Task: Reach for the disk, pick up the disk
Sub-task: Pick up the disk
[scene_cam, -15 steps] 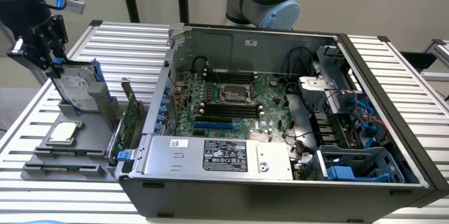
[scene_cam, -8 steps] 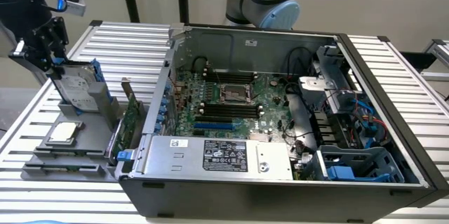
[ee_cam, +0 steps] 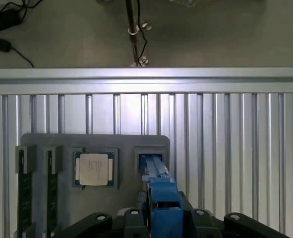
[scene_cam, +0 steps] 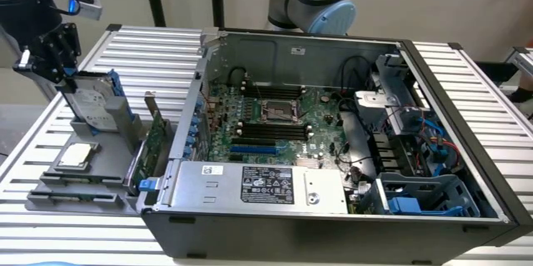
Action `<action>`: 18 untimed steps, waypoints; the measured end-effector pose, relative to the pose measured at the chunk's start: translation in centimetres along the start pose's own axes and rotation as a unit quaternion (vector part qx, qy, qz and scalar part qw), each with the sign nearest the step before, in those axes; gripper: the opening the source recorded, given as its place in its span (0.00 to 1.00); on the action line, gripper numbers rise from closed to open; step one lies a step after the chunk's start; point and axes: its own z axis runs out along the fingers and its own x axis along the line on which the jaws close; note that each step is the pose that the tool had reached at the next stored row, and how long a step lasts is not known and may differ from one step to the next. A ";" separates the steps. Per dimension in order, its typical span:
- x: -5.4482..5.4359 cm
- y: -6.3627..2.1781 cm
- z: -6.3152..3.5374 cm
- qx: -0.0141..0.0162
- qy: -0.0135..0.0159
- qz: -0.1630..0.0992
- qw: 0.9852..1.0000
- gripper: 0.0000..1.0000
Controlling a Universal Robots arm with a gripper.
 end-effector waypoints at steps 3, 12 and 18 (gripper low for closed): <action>0.0 0.00 0.01 0.000 0.000 0.000 1.000 0.34; 0.2 0.00 0.05 0.000 0.000 0.001 1.000 0.33; 0.5 -0.01 0.06 0.000 0.000 0.008 1.000 0.33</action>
